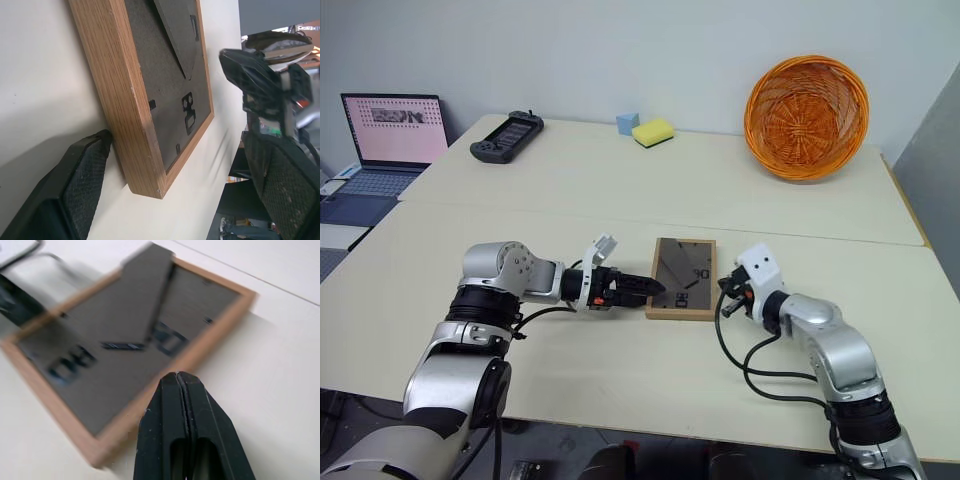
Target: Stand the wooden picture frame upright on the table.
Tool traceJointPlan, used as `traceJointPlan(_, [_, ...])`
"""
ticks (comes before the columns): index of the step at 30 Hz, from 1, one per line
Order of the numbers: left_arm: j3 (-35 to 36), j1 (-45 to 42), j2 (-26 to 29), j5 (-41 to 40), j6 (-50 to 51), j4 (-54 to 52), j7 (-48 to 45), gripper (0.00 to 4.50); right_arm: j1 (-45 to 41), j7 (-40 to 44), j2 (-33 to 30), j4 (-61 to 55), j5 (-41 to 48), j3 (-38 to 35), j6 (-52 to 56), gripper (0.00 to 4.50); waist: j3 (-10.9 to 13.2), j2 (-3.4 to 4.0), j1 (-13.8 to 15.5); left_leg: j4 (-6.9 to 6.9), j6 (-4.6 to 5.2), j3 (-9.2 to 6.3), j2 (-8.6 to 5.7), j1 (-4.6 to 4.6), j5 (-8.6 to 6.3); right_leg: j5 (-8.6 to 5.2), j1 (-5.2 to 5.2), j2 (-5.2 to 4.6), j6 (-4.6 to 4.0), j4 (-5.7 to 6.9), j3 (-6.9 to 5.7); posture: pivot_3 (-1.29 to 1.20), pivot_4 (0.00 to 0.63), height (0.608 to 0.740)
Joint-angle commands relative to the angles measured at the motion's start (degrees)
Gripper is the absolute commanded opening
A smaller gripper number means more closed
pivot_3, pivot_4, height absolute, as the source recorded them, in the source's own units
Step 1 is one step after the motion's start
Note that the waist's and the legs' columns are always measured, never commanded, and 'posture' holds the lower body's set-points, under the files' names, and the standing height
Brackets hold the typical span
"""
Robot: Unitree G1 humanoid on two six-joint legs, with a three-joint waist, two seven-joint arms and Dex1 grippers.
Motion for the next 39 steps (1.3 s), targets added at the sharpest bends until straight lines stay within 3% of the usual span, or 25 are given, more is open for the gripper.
traceJointPlan(1, [0.9, -1.0, 0.4, -0.8, 0.2, -0.1, 0.6, 4.43, 1.8, 1.2, -0.4, -0.4, -0.7, 1.2, -3.2, 0.0, 0.0, 0.0, -0.1, 0.0, 0.0, 0.0, 0.0, 0.0, 0.0, 0.0, 0.0, 0.0, 0.0, 0.0, 0.0, 0.0, 0.15, 0.74])
traceJointPlan(23, [1.8, -1.5, -0.2, -1.2, -0.8, 0.9, 1.8, 4.43, -2.9, -2.7, 8.2, -0.1, 0.5, 2.9, 0.5, 0.0, 0.0, 0.0, -0.2, -0.01, 0.0, 0.0, 0.02, 0.0, 0.0, 0.0, -0.03, 0.01, 0.0, 0.01, 0.0, 0.0, 0.15, 0.74])
traceJointPlan(39, [2.1, -2.7, -0.7, -0.9, -1.8, 3.2, 2.0, 4.43, -1.5, -2.5, 6.4, -0.5, 0.9, 1.5, 0.9, 0.0, 0.0, 0.0, -0.1, -0.01, 0.0, 0.0, 0.02, 0.0, 0.0, 0.0, -0.03, 0.01, 0.0, 0.0, 0.0, 0.0, 0.15, 0.74])
